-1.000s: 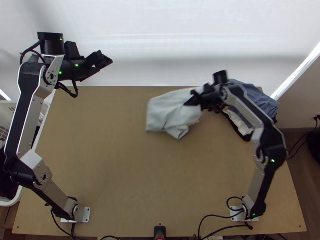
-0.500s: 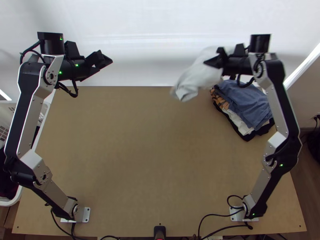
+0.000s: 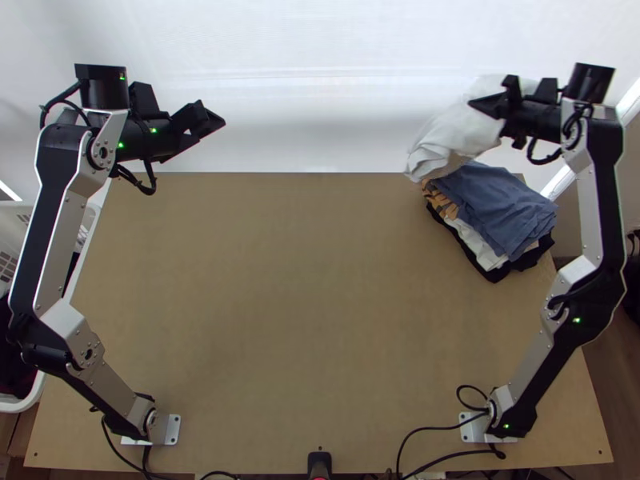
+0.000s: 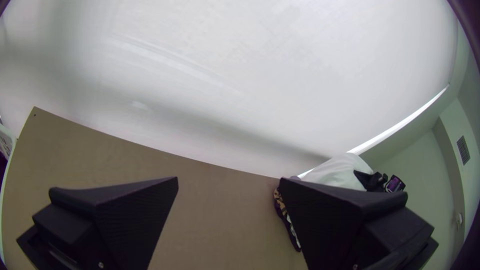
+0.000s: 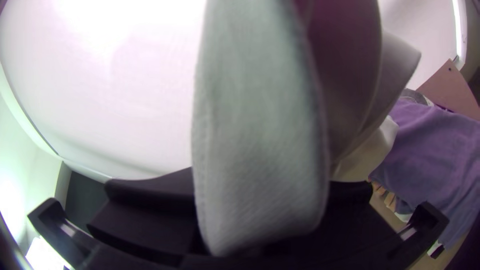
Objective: Fold the t-shirt
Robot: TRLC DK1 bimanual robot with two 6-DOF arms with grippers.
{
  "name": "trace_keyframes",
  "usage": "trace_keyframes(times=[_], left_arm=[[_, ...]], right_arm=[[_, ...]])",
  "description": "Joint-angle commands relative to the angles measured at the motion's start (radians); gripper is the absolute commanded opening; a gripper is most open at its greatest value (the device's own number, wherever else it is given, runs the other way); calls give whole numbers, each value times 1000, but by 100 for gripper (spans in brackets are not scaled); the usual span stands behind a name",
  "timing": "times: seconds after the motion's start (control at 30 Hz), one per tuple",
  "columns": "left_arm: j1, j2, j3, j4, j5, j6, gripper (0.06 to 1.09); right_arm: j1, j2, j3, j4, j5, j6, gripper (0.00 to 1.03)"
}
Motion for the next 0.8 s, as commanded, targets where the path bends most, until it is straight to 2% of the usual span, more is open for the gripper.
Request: trace_keyframes(times=[0.0, 0.17, 0.37, 0.53, 0.77], left_arm=[[3, -24, -4, 8, -4, 7, 104], [3, -24, -4, 8, -4, 7, 104], [-1, -24, 1, 8, -4, 7, 104], [-4, -33, 2, 8, -2, 7, 104], [-4, -41, 4, 1, -2, 7, 104]], right_arm=[[-43, 4, 36, 39, -58, -4, 3], [-91, 14, 36, 46, -130, -27, 3], [-126, 44, 7, 46, -169, -32, 3], [-181, 93, -44, 29, -224, -76, 3], [-229, 140, -44, -39, -232, -153, 3]])
